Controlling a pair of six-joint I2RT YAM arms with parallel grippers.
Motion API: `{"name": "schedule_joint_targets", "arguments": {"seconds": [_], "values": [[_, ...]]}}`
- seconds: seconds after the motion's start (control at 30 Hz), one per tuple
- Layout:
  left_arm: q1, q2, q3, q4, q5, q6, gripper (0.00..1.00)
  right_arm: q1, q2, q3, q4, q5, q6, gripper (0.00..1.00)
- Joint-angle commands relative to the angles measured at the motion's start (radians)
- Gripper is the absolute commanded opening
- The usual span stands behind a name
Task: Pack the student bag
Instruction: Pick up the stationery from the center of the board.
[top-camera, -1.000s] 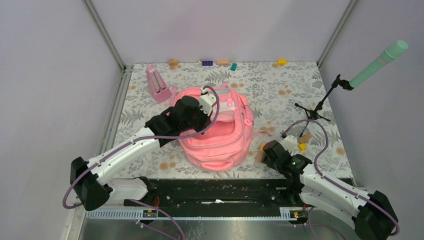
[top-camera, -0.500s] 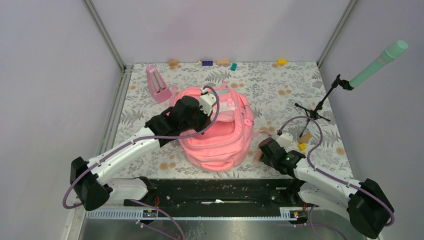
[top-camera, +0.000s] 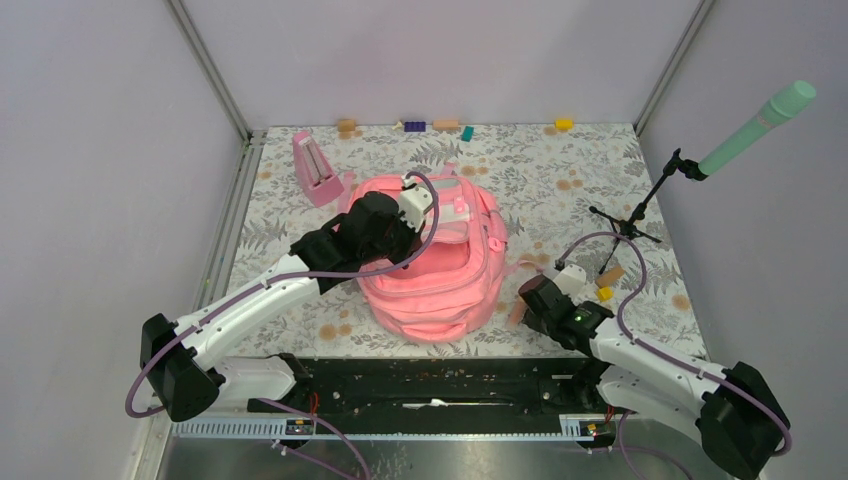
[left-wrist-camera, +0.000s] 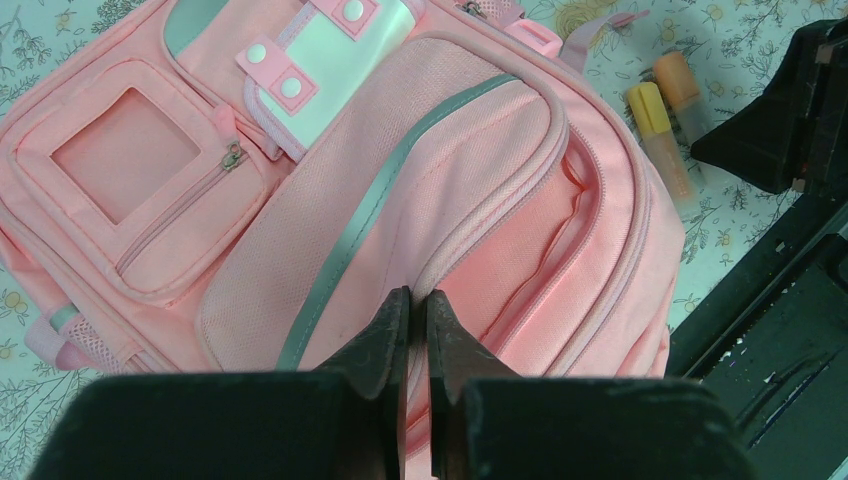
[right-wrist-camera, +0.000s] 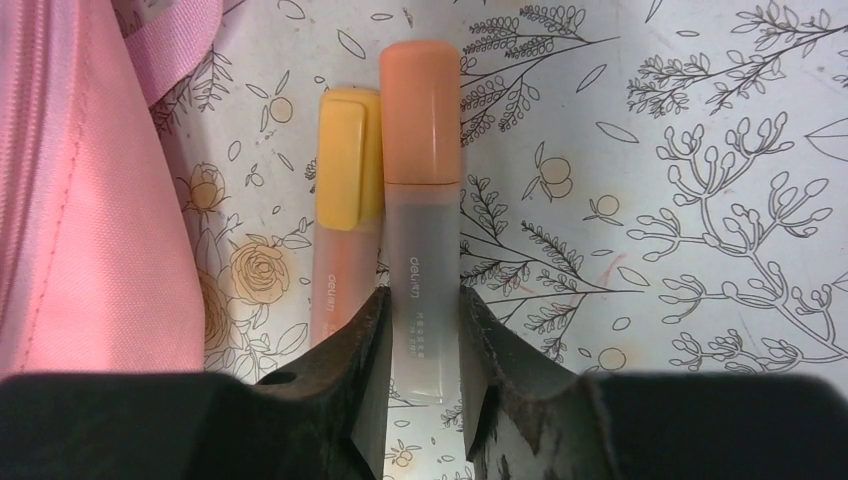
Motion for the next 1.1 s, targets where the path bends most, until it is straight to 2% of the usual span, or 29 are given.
{"name": "schedule_joint_targets", "arguments": {"seconds": [0.0,0.2,0.47,0.67,0.8,1.07], "values": [[0.012,-0.025,0.043,0.058,-0.027,-0.013,0.00,-0.005,-0.058,0.020,-0.056,0.018,-0.013,0.10],[0.012,-0.025,0.043,0.059,-0.028,-0.013,0.00,-0.005,-0.145,0.073,-0.135,0.021,-0.056,0.07],[0.012,-0.025,0.043,0.058,-0.026,-0.013,0.00,-0.006,-0.231,0.126,-0.121,-0.092,-0.143,0.06],[0.012,-0.017,0.044,0.058,-0.028,-0.013,0.00,-0.005,-0.238,0.163,0.042,-0.364,-0.254,0.04],[0.012,-0.016,0.045,0.056,-0.029,-0.013,0.00,-0.004,-0.216,0.221,0.059,-0.506,-0.288,0.05],[0.012,-0.021,0.045,0.057,-0.029,-0.015,0.00,-0.004,-0.187,0.305,0.081,-0.670,-0.261,0.04]]}}
